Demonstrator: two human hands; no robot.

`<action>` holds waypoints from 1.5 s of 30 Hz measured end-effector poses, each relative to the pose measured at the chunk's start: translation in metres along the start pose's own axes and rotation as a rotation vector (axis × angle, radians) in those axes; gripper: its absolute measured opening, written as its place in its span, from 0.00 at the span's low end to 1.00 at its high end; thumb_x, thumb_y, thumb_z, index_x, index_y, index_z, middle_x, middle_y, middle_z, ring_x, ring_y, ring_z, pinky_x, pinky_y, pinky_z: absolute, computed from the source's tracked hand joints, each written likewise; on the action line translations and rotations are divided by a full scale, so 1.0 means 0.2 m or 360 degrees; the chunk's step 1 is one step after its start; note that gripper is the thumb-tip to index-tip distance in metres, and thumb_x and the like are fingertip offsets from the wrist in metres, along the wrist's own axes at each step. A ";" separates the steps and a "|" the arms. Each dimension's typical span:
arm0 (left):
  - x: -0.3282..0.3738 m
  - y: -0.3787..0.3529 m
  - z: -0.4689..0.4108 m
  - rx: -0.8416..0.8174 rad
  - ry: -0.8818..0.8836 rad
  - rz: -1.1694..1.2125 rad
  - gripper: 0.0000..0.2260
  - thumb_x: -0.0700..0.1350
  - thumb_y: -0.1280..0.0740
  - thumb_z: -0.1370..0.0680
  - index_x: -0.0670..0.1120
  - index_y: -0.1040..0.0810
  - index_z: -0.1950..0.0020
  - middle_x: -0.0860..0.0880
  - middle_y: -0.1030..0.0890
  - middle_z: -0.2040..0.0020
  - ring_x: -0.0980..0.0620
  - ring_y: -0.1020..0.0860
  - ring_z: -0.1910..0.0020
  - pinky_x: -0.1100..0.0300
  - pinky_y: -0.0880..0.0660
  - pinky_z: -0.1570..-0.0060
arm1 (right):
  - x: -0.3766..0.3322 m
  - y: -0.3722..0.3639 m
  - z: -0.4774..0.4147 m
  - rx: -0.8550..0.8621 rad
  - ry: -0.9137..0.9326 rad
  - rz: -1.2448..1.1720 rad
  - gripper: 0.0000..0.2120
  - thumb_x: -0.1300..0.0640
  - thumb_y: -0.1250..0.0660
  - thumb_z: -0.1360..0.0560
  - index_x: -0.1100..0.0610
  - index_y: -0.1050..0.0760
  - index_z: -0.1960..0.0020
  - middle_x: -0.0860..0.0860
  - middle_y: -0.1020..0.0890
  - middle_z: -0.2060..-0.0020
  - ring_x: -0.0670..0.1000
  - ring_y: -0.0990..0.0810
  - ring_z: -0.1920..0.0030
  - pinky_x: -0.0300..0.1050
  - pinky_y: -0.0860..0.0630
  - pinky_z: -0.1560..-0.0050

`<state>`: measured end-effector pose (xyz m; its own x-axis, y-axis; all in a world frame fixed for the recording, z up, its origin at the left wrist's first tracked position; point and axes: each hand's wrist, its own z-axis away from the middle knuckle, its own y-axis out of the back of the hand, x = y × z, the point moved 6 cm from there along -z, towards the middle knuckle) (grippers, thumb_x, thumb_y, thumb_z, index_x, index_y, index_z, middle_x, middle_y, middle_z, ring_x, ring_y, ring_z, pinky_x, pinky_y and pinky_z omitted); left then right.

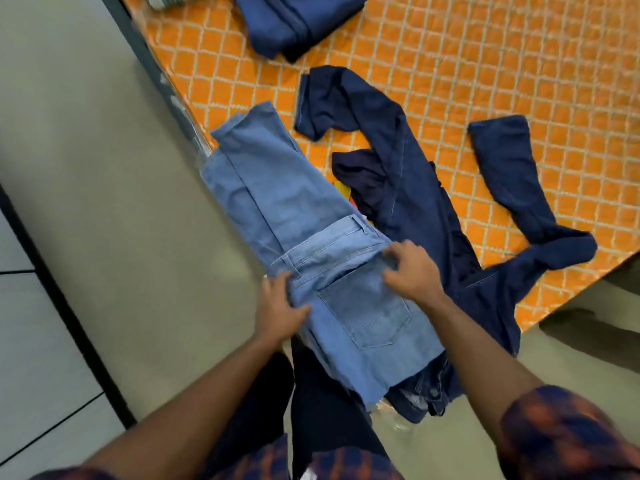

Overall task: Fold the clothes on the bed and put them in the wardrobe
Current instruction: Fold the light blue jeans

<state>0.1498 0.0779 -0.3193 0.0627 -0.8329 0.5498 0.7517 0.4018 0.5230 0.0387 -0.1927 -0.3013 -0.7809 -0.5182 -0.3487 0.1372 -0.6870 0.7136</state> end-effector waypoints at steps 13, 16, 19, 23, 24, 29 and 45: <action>-0.10 -0.03 -0.26 -0.0399 0.0482 0.0450 0.35 0.37 0.17 0.36 0.47 0.31 0.34 0.46 0.22 0.40 0.47 0.22 0.44 0.48 0.22 0.43 | -0.19 -0.04 -0.28 -0.0419 -0.0007 0.0051 0.35 0.37 0.21 0.38 0.43 0.32 0.36 0.44 0.22 0.47 0.52 0.22 0.49 0.51 0.25 0.52; -0.03 -0.01 -0.23 -0.0538 0.0400 0.0346 0.32 0.34 0.19 0.35 0.47 0.26 0.35 0.47 0.20 0.43 0.48 0.20 0.46 0.52 0.21 0.44 | -0.18 -0.08 -0.25 -0.0641 -0.0089 -0.0021 0.26 0.44 0.18 0.41 0.50 0.21 0.47 0.47 0.16 0.54 0.52 0.18 0.52 0.54 0.20 0.51; 0.04 0.06 -0.18 -0.0675 0.0399 0.0362 0.30 0.40 0.20 0.42 0.48 0.21 0.40 0.47 0.16 0.45 0.48 0.17 0.48 0.51 0.19 0.45 | -0.21 -0.01 -0.20 -0.0693 -0.0033 -0.0157 0.18 0.52 0.17 0.41 0.57 0.18 0.57 0.52 0.14 0.59 0.55 0.16 0.54 0.55 0.20 0.52; 0.21 0.30 -0.15 -0.0658 0.0158 0.0435 0.28 0.41 0.23 0.41 0.49 0.18 0.41 0.47 0.14 0.48 0.50 0.16 0.51 0.54 0.18 0.50 | -0.42 0.25 -0.17 -0.0594 0.0201 -0.0398 0.17 0.64 0.19 0.35 0.60 0.19 0.48 0.53 0.16 0.54 0.49 0.18 0.54 0.44 0.23 0.51; 0.24 0.39 -0.16 -0.0586 0.0123 0.0467 0.27 0.41 0.24 0.42 0.49 0.17 0.42 0.46 0.14 0.50 0.50 0.16 0.52 0.55 0.18 0.53 | -0.50 0.31 -0.18 -0.0598 0.0266 -0.0447 0.16 0.64 0.20 0.34 0.55 0.19 0.48 0.49 0.16 0.54 0.47 0.18 0.53 0.44 0.23 0.51; 0.26 0.93 -0.46 -0.0014 0.0190 0.0630 0.21 0.39 0.21 0.44 0.46 0.17 0.52 0.45 0.15 0.55 0.47 0.18 0.59 0.52 0.20 0.61 | -1.04 0.44 -0.52 -0.0471 0.0550 -0.0500 0.17 0.65 0.22 0.33 0.52 0.20 0.48 0.43 0.16 0.55 0.42 0.18 0.55 0.36 0.23 0.56; 0.28 0.66 -0.96 0.0520 -0.0665 -0.0732 0.38 0.60 0.34 0.26 0.54 0.43 0.18 0.44 0.48 0.17 0.40 0.50 0.19 0.34 0.43 0.26 | -1.19 -0.18 -0.91 0.0539 0.0996 0.0442 0.29 0.41 0.39 0.19 0.48 0.36 0.21 0.55 0.40 0.19 0.57 0.44 0.19 0.59 0.43 0.23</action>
<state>0.3791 0.0107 -0.3450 -0.5213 -0.7560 0.3958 0.4014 0.1920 0.8955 0.3300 -0.1377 -0.3536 -0.2401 -0.9104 -0.3368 0.0047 -0.3480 0.9375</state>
